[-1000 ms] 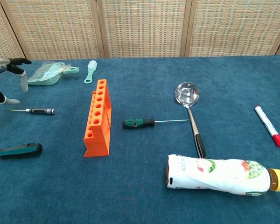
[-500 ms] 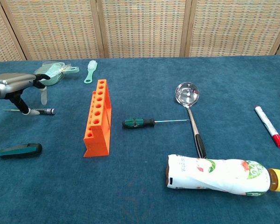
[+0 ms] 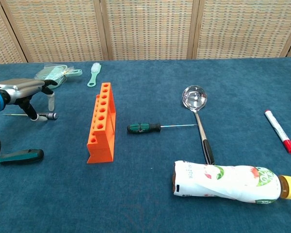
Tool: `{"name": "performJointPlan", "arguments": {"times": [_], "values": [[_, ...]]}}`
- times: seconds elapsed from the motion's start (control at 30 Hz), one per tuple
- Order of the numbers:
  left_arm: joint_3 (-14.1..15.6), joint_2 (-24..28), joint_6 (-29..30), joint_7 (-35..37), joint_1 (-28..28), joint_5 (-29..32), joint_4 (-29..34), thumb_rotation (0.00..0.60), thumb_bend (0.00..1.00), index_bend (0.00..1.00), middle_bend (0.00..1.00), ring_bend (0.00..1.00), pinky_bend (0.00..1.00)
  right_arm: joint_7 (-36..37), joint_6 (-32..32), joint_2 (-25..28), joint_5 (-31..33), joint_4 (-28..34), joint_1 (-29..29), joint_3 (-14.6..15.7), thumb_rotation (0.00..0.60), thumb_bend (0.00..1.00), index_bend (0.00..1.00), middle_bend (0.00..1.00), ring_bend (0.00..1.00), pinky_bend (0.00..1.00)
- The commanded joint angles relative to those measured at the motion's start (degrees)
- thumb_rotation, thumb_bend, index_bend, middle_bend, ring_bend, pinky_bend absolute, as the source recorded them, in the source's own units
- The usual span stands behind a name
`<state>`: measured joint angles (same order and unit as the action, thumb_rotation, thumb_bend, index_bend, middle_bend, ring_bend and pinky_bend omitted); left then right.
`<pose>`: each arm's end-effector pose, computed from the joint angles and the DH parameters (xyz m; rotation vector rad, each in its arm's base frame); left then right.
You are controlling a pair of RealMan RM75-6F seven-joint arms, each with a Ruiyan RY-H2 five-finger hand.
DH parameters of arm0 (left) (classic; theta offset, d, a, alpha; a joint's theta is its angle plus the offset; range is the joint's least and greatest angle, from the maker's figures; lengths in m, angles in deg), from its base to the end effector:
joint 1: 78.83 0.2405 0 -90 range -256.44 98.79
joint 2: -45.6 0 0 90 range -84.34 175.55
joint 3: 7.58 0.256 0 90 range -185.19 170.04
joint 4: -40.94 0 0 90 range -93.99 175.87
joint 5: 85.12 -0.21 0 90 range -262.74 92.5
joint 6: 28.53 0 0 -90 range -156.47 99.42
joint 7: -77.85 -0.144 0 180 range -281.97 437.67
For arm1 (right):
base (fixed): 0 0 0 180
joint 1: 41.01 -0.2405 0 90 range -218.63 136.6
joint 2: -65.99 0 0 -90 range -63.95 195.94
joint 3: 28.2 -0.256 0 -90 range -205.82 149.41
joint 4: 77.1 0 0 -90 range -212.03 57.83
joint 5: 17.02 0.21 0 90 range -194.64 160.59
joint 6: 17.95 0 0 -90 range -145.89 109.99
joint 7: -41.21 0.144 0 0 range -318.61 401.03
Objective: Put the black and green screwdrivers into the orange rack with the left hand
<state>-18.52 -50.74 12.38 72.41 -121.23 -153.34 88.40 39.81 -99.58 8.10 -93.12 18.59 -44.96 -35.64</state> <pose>-0.2644 0.4122 -0.0041 -1.7359 -0.9356 -0.6121 -0.3274 -0.1903 0.2018 1.2396 -0.9140 0.7886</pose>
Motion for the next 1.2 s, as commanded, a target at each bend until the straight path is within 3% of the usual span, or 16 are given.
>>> {"name": "performJointPlan", "arguments": {"times": [0.03,0.23,0.47,0.6,0.8,1.03,1.17,1.2], "values": [[-0.02,-0.04,-0.53,-0.19,-0.13,0.50,0.05,0.600,0.28,0.50,0.00,0.00,0.00,0.20,-0.13,0.04,-0.01,0.08,0.07,-0.03,0.600,0.00,0.00,0.00,0.00,0.00],[-0.01,-0.95,-2.36,0.39,-0.72,1.52,-1.61,0.600,0.29,0.51,0.00,0.00,0.00,0.31,0.03,0.19,0.09,0.34,0.07,0.04,0.600,0.00,0.00,0.00,0.00,0.00],[-0.21,-0.33,-1.97,2.03,-0.56,1.49,-1.36,0.600,0.32,0.64,0.00,0.00,0.00,0.64,-0.21,0.37,0.18,0.51,0.18,-0.06,0.600,0.00,0.00,0.00,0.00,0.00],[-0.45,1.90,-0.01,3.73,0.30,0.76,1.87,0.600,0.32,0.66,0.00,0.00,0.00,0.77,-0.27,0.49,0.00,0.68,0.23,0.02,0.600,0.00,0.00,0.00,0.00,0.00],[-1.47,9.24,5.12,8.56,2.62,-1.57,13.92,0.600,0.37,0.67,0.00,0.00,0.00,1.05,-0.45,0.76,-0.44,0.99,0.35,0.19,0.600,0.00,0.00,0.00,0.00,0.00],[-3.00,23.52,13.39,16.86,6.77,-7.60,35.92,0.600,0.41,0.69,0.00,0.00,0.00,1.58,-1.10,1.07,-1.25,1.43,0.68,0.43,0.600,0.00,0.00,0.00,0.00,0.00],[-3.69,29.28,15.31,25.95,8.32,-10.65,45.16,0.600,0.41,0.69,0.00,0.00,0.00,2.04,-1.24,1.29,-1.64,1.59,0.79,0.54,0.600,0.00,0.00,0.00,0.00,0.00],[-4.22,31.43,16.25,31.48,8.87,-12.41,49.04,0.600,0.41,0.69,0.00,0.00,0.00,2.27,-1.34,1.39,-1.78,1.62,0.84,0.56,0.600,0.00,0.00,0.00,0.00,0.00]]}}
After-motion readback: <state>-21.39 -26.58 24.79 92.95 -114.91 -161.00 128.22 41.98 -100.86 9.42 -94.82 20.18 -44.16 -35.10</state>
